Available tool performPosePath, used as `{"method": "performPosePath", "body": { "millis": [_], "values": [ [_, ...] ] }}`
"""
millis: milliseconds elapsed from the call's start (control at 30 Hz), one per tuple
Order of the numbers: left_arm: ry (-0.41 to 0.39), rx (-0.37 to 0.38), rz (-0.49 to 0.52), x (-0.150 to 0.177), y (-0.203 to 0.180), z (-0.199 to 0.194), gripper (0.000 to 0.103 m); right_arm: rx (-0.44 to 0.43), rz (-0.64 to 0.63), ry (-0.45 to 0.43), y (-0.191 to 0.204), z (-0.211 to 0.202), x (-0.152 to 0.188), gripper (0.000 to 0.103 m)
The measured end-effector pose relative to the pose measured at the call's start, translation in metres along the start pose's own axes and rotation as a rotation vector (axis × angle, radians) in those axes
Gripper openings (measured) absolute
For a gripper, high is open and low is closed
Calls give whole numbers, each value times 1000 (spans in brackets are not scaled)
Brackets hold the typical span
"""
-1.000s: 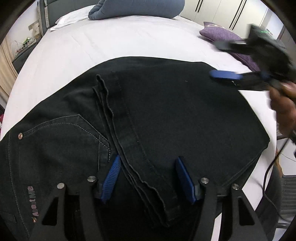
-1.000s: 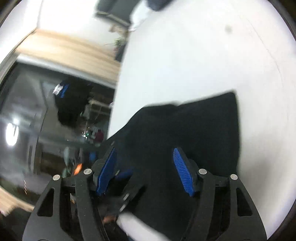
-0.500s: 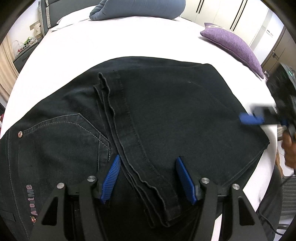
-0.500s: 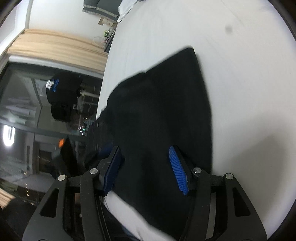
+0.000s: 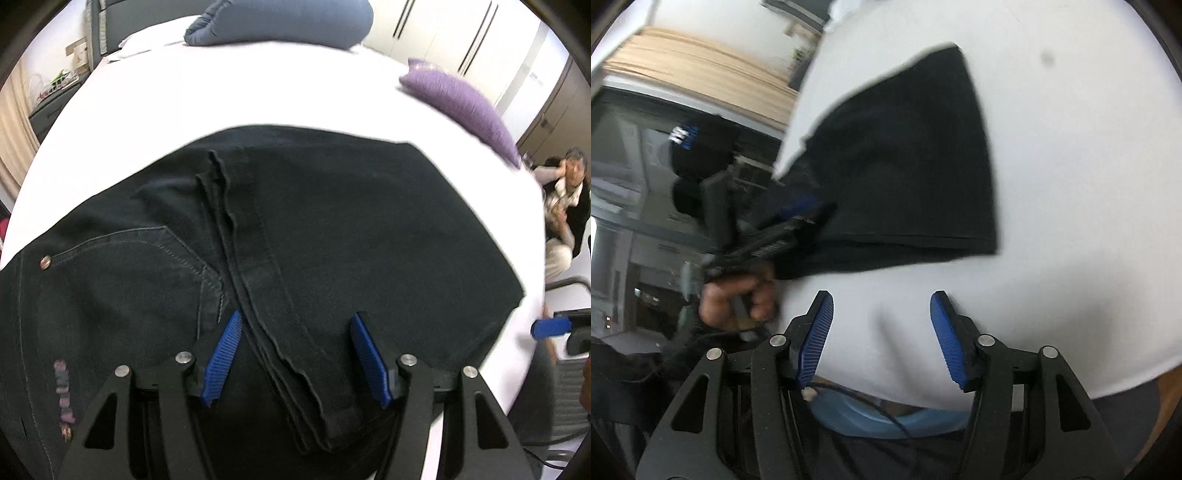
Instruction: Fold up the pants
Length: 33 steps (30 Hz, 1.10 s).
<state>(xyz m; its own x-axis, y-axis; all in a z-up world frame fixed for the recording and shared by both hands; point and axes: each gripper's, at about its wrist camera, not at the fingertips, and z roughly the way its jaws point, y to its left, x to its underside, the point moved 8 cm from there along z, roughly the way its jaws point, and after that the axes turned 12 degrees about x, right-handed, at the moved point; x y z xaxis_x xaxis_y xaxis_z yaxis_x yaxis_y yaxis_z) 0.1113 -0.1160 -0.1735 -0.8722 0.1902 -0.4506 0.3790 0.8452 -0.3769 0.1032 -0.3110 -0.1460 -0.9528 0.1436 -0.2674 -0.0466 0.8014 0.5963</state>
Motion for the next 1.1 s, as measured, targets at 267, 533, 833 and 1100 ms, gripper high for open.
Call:
{"method": "performPosePath", "body": {
  "millis": [267,533,833,1100],
  "values": [
    [-255,33,-246,45,56,-120,80,-255,-111,24,95,40,-66,61],
    [-398,12,-625,124,139,-183,80,-260,-120,228,140,155,-97,61],
    [-438,101,-833,141,177,-176,80,-217,131,257,78,190,-96,32],
    [-501,182,-963,143,200,-172,82,-245,143,251,77,188,-89,32]
  ]
}}
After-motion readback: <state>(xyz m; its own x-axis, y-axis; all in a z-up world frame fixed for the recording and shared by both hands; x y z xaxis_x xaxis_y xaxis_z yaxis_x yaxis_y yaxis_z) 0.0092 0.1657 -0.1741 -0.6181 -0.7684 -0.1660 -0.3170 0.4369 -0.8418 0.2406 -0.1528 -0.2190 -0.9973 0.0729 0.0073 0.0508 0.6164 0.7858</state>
